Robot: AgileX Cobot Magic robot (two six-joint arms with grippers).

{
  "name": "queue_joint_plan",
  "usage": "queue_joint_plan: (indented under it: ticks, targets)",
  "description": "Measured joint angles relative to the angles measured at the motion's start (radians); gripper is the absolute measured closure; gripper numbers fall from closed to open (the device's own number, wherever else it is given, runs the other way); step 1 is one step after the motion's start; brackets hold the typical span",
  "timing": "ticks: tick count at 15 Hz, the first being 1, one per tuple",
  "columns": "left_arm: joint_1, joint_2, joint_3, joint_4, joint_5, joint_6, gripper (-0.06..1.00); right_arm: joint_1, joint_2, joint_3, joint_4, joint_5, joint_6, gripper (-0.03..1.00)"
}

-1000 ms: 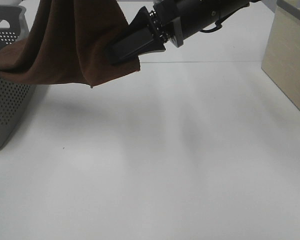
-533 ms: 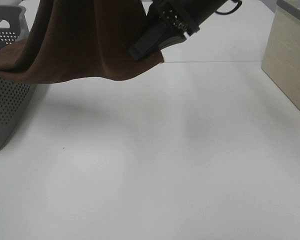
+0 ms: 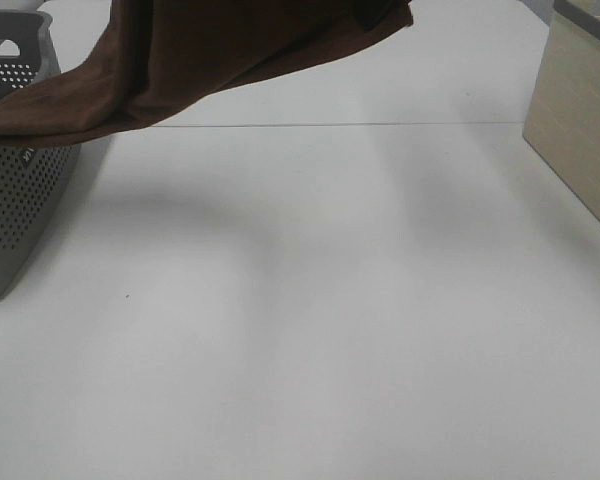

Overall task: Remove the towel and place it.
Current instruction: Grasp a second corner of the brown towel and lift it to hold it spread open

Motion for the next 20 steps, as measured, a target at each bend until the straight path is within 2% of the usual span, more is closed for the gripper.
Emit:
queue_joint_plan:
  ticks: [3,4,7,9,11,14,18,20]
  targets:
    - [0.047,0.026,0.000,0.000,-0.017,-0.008,0.94,0.000,-0.011,-0.107,-0.196,0.002,0.077,0.96]
    - [0.048,0.034,0.000,-0.004,-0.055,-0.001,0.94,0.000,-0.011,-0.200,-0.327,0.003,0.104,0.96]
    - [0.048,0.051,0.000,0.001,-0.121,0.004,0.94,0.000,-0.011,-0.310,-0.445,-0.017,0.109,0.96]
    - [0.048,0.066,0.000,0.038,-0.190,0.004,0.94,0.000,-0.011,-0.369,-0.522,-0.115,0.109,0.96]
    - [0.048,0.076,0.000,0.078,-0.286,0.004,0.94,0.000,-0.011,-0.402,-0.569,-0.224,0.110,0.96]
    - [0.072,0.102,0.000,0.153,-0.434,0.004,0.94,0.000,-0.011,-0.415,-0.583,-0.349,0.112,0.96]
    - [0.183,0.150,0.000,0.161,-0.660,0.005,0.94,0.000,-0.011,-0.415,-0.600,-0.467,0.126,0.96]
    - [0.232,0.170,0.000,0.150,-0.817,0.005,0.94,0.000,-0.010,-0.415,-0.639,-0.598,0.174,0.96]
